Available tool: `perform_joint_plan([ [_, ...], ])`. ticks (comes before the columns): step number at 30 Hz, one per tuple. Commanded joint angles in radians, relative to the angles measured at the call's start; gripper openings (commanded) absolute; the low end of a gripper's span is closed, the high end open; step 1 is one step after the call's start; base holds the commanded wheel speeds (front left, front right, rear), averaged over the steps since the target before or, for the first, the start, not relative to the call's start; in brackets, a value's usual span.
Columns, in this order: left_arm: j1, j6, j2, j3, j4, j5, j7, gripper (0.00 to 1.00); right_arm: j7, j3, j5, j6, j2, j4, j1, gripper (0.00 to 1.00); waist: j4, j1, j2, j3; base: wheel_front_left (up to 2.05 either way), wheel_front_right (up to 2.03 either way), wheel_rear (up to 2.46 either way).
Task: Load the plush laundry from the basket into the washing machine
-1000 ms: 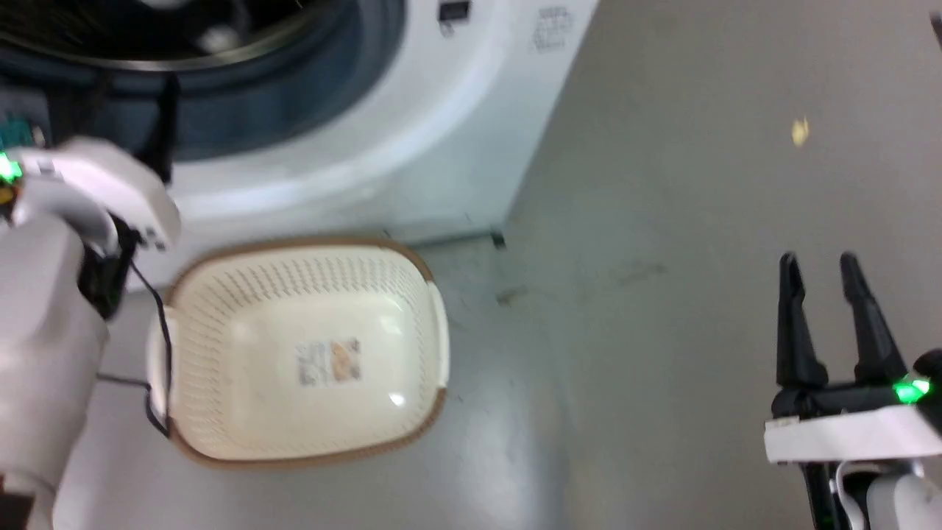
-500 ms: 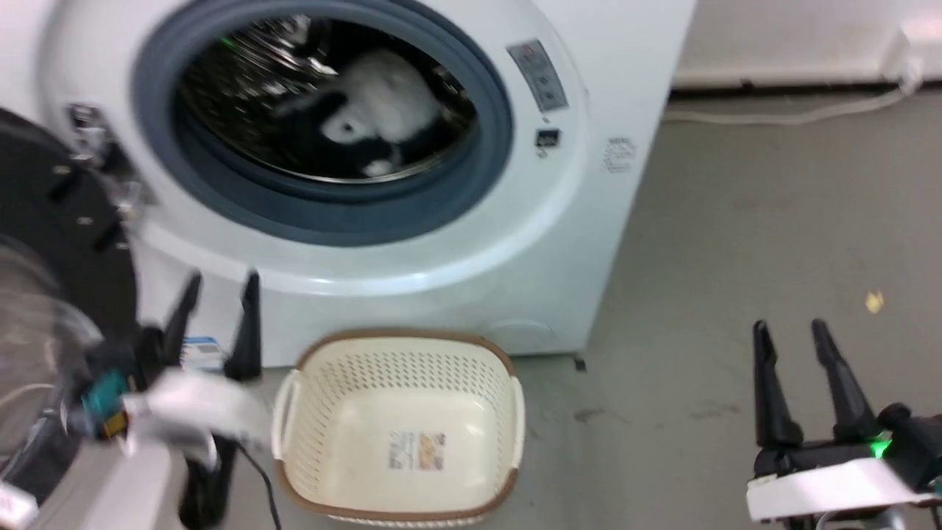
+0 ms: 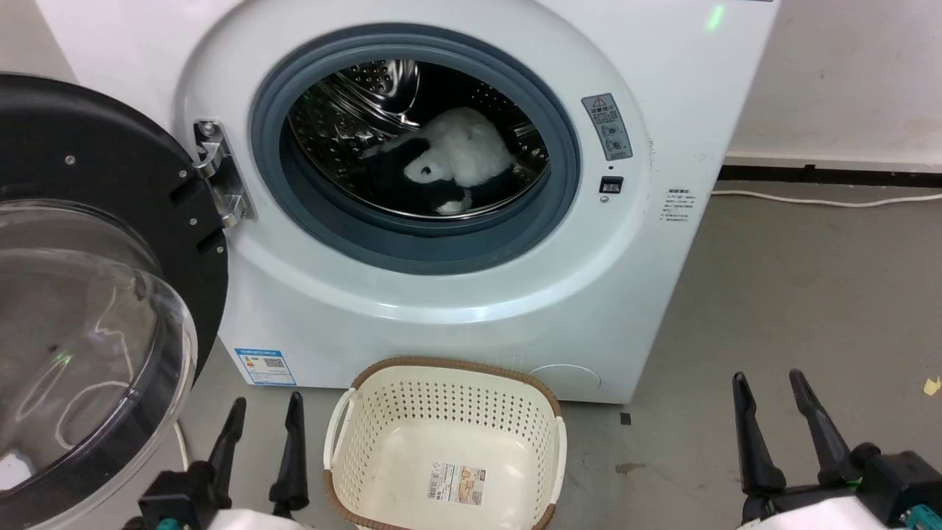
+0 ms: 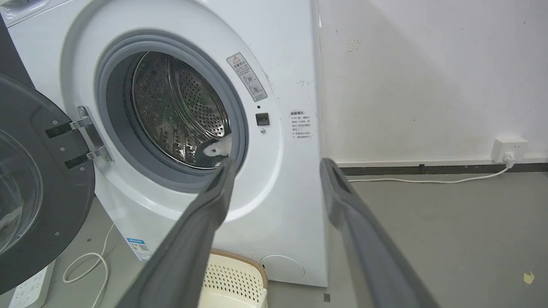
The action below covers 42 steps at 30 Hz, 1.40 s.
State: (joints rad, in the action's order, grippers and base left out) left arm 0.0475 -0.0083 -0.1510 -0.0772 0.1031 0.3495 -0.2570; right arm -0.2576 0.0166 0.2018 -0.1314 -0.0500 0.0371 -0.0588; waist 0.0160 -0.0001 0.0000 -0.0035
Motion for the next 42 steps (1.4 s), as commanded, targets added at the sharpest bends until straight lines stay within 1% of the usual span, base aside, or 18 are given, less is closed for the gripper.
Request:
perform_joint_plan([
  [1, 0.015, -0.009, 0.01, 0.01, -0.004, -0.017, -0.005, 1.0, -0.004, 0.001, -0.004, 0.001, 0.0, 0.007, -0.021, 1.0, 0.004, 0.0001, 0.0, -0.004, 0.0, 0.0, 0.0],
  [4, 0.029, -0.02, 0.027, 0.018, 0.001, -0.062, -0.005, 1.0, -0.004, 0.008, -0.012, 0.001, 0.0, 0.015, -0.033, 1.0, 0.011, 0.0001, 0.0, -0.01, 0.0, 0.0, 0.0],
  [11, 0.026, -0.041, 0.04, 0.017, 0.006, -0.165, -0.005, 1.0, -0.004, 0.014, -0.021, 0.001, 0.0, 0.029, -0.037, 1.0, 0.017, 0.0001, 0.0, -0.006, 0.0, 0.0, 0.0],
  [14, 0.023, -0.046, 0.047, 0.02, 0.011, -0.187, -0.005, 1.0, -0.004, 0.016, -0.022, 0.001, 0.0, 0.03, -0.034, 1.0, 0.017, 0.0001, 0.0, -0.005, 0.0, 0.0, 0.0],
  [16, 0.025, -0.06, 0.049, 0.015, 0.018, -0.194, -0.005, 1.0, -0.004, 0.017, -0.02, 0.001, 0.0, 0.029, -0.033, 1.0, 0.016, 0.0001, 0.0, -0.005, 0.0, 0.0, 0.0],
  [17, 0.018, -0.056, 0.045, 0.017, 0.017, -0.191, 0.001, 0.0, 0.0, 0.014, -0.018, 0.0, 0.0, 0.026, -0.028, 0.0, 0.016, 0.0001, 0.0, -0.005, 0.0, 0.0, 0.0],
  [42, 0.007, -0.045, 0.054, 0.028, -0.003, -0.217, 0.046, 0.0, 0.045, 0.007, -0.05, 0.0, 0.0, 0.015, -0.013, 0.0, 0.01, 0.0001, 0.0, -0.004, 0.0, 0.0, 0.0],
])
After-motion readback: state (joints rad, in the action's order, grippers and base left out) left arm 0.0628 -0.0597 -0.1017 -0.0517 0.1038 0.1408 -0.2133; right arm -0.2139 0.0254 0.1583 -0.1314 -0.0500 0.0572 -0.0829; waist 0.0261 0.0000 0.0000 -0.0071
